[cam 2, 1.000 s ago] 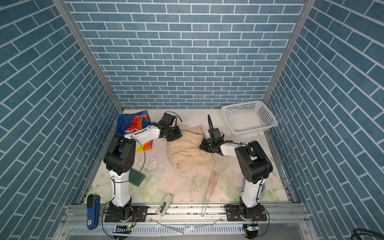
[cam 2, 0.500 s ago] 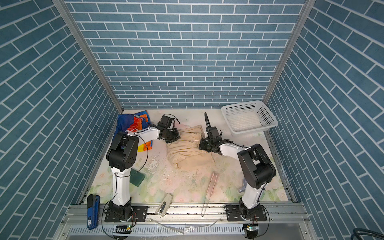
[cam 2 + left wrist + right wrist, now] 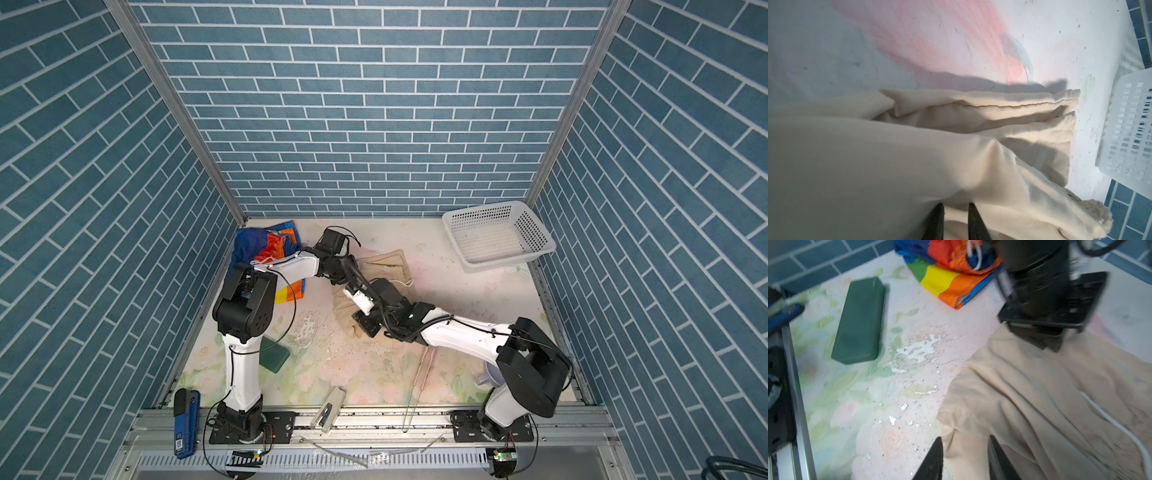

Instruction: Fold and stack the shorts

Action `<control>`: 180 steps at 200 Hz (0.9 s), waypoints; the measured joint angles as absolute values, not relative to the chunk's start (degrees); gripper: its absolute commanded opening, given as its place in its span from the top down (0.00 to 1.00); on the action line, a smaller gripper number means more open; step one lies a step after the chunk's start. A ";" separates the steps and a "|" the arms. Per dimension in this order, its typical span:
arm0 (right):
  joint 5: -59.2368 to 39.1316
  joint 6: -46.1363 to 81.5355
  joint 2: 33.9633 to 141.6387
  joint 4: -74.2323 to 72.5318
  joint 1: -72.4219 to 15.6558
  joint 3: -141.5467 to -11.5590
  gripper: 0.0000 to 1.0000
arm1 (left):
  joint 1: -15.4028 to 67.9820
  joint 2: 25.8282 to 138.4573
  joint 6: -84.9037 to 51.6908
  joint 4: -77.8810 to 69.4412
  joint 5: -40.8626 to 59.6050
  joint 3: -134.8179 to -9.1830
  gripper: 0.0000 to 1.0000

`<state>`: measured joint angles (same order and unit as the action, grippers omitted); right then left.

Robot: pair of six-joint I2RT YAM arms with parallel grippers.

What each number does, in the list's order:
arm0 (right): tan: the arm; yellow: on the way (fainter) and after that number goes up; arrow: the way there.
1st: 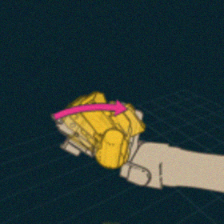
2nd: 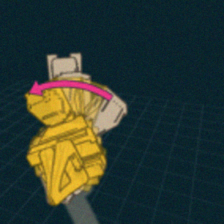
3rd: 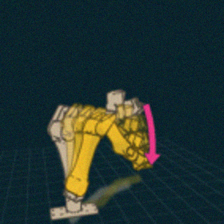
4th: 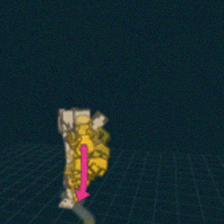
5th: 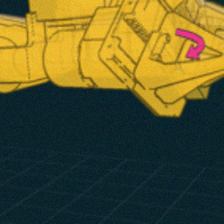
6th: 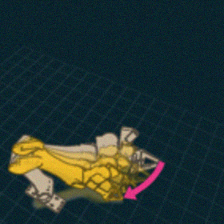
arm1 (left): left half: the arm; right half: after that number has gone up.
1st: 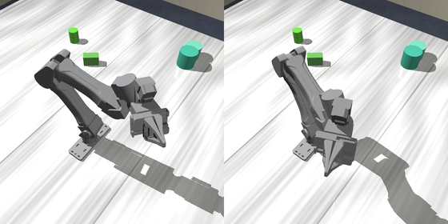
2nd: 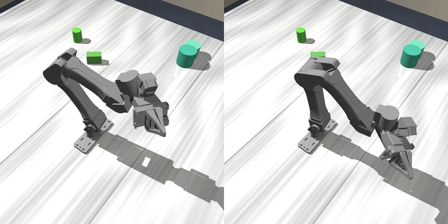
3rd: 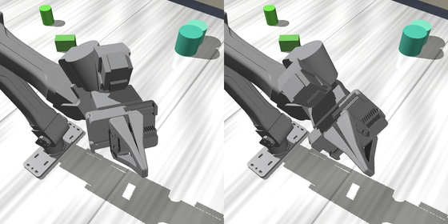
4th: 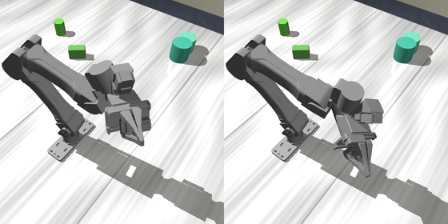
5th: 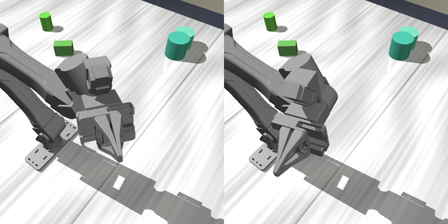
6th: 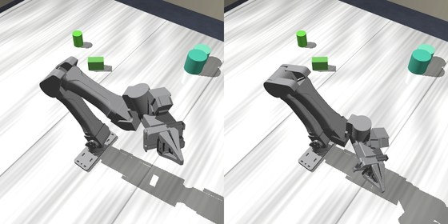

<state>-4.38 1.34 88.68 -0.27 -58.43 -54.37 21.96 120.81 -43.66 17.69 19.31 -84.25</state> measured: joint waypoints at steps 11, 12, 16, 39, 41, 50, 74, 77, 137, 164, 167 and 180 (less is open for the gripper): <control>-3.79 -0.73 90.91 -0.47 -60.84 -54.43 0.60 | 21.96 120.90 -43.53 17.93 19.27 -84.53 0.78; -3.81 -0.82 91.09 -0.47 -60.97 -54.43 0.60 | 21.96 120.92 -43.51 17.96 19.27 -84.53 0.78; -3.66 -1.65 91.98 -0.49 -61.80 -54.48 0.59 | 21.96 120.99 -43.46 18.09 19.25 -84.64 0.78; -2.85 -4.71 96.90 -0.43 -64.99 -54.92 0.59 | 21.93 121.60 -43.11 18.39 19.25 -85.17 0.78; -2.70 -4.91 97.25 -0.43 -65.10 -54.94 0.59 | 21.93 121.64 -43.09 18.39 19.22 -85.17 0.78; -1.96 -5.45 98.63 -0.43 -65.34 -55.16 0.59 | 21.93 121.75 -43.03 18.55 19.20 -85.17 0.78; 1.67 -6.33 101.08 -0.97 -65.23 -55.92 0.60 | 21.91 121.91 -43.00 18.55 19.31 -85.19 0.78; 2.04 -6.35 101.16 -1.08 -65.23 -55.92 0.60 | 21.91 121.93 -43.00 18.55 19.31 -85.19 0.78; 5.32 -6.52 98.78 -5.02 -65.14 -55.75 0.61 | 21.87 122.50 -42.85 18.37 19.68 -85.43 0.78; 5.98 -6.96 96.40 -7.68 -65.14 -55.96 0.61 | 21.87 122.61 -42.85 18.37 19.86 -85.60 0.78; 6.07 -7.03 96.44 -7.94 -65.14 -56.01 0.61 | 21.87 122.61 -42.85 18.39 19.86 -85.60 0.78; 6.35 -7.57 97.45 -8.84 -65.12 -56.14 0.61 | 21.87 122.63 -42.85 18.37 19.94 -85.60 0.78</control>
<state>6.35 -7.57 97.45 -8.84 -65.12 -56.14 21.87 122.63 -42.85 18.37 19.94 -85.60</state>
